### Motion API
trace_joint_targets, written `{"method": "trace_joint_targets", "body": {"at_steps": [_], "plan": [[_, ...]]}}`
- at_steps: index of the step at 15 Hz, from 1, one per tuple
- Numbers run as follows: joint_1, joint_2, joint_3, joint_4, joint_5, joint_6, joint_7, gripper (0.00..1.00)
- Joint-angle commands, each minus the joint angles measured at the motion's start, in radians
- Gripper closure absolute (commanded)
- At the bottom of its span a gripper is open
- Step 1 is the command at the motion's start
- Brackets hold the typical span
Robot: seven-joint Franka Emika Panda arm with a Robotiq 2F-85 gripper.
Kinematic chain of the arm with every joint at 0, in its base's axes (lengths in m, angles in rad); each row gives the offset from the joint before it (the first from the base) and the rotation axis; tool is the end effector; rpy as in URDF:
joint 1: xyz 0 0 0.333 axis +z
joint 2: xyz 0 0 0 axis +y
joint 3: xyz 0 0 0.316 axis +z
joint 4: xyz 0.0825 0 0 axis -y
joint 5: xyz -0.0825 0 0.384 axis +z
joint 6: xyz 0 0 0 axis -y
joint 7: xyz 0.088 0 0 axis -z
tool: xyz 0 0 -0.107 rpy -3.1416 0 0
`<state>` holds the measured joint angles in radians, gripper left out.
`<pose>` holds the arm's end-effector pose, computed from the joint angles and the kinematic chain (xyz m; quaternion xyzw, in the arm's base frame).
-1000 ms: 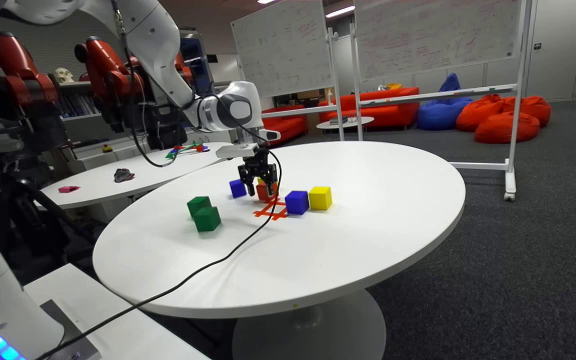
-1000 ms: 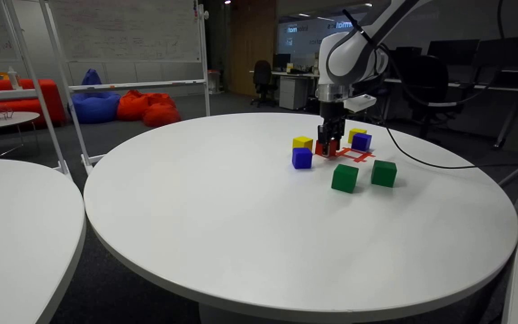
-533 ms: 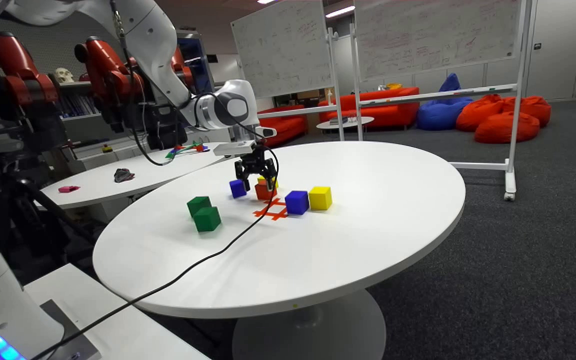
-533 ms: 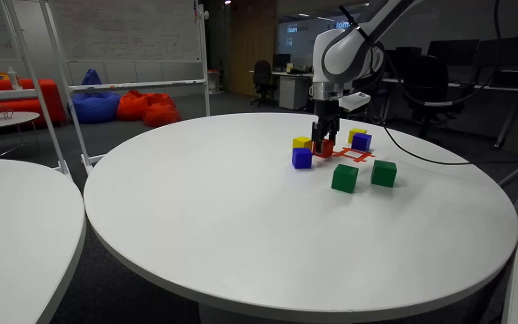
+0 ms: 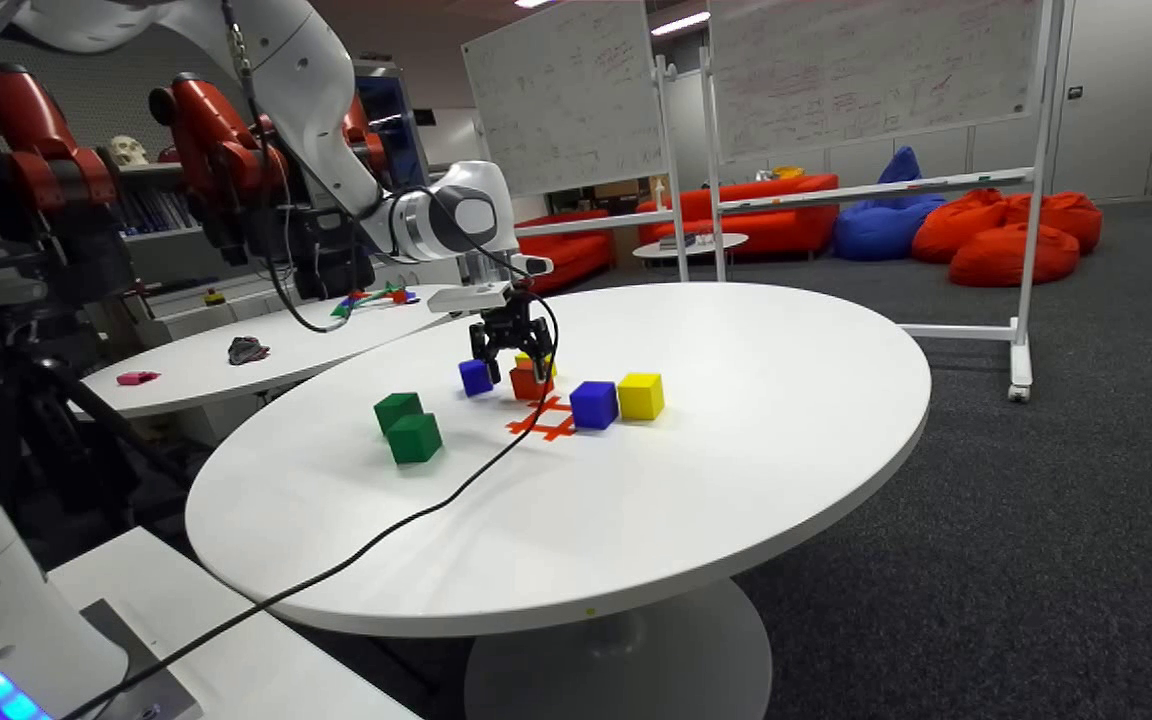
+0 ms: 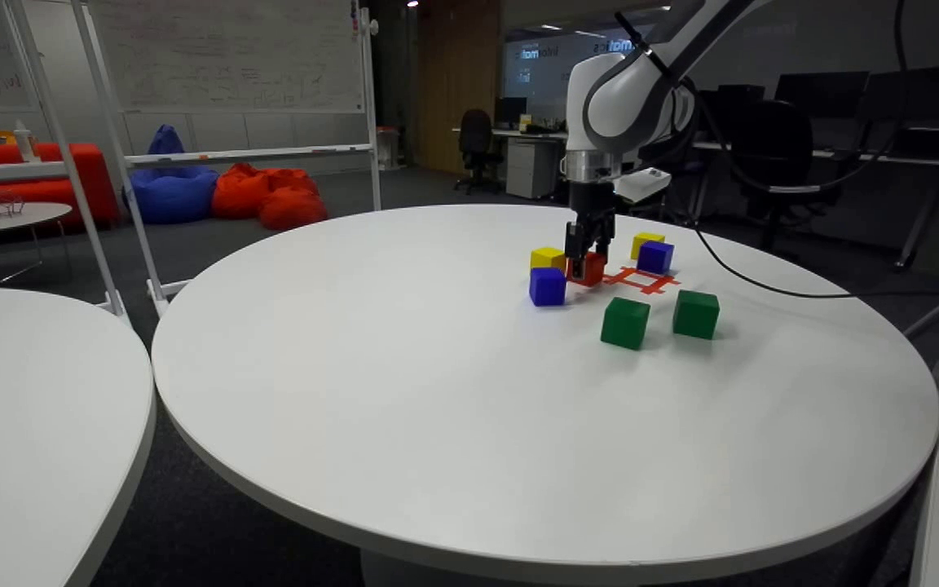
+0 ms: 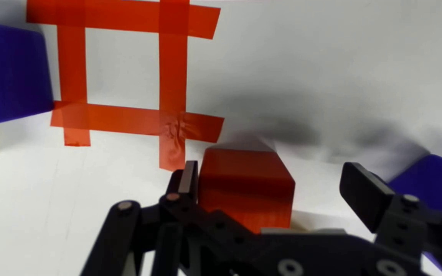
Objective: Pick up the red object and put it at the center of the table
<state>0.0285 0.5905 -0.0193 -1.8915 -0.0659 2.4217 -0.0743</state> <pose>0.6264 0.0059 0.1846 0.9968 0.0685 -0.0310 0.0254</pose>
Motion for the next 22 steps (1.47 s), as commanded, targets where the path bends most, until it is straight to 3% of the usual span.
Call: {"method": "trace_joint_targets", "body": {"at_steps": [1,12,13,15,19,22], "plan": [[-0.007,0.0,0.007,0.002,-0.006,-0.002,0.004,0.0],[-0.008,0.005,0.008,0.002,-0.006,0.005,0.003,0.0],[-0.006,0.005,0.005,0.0,-0.01,0.005,0.004,0.25],[-0.009,0.002,0.005,-0.005,-0.011,0.008,-0.001,0.33],[-0.014,0.0,0.003,-0.011,-0.013,0.009,-0.007,0.65],[-0.02,-0.001,0.001,-0.015,-0.011,0.011,-0.011,0.68]]}}
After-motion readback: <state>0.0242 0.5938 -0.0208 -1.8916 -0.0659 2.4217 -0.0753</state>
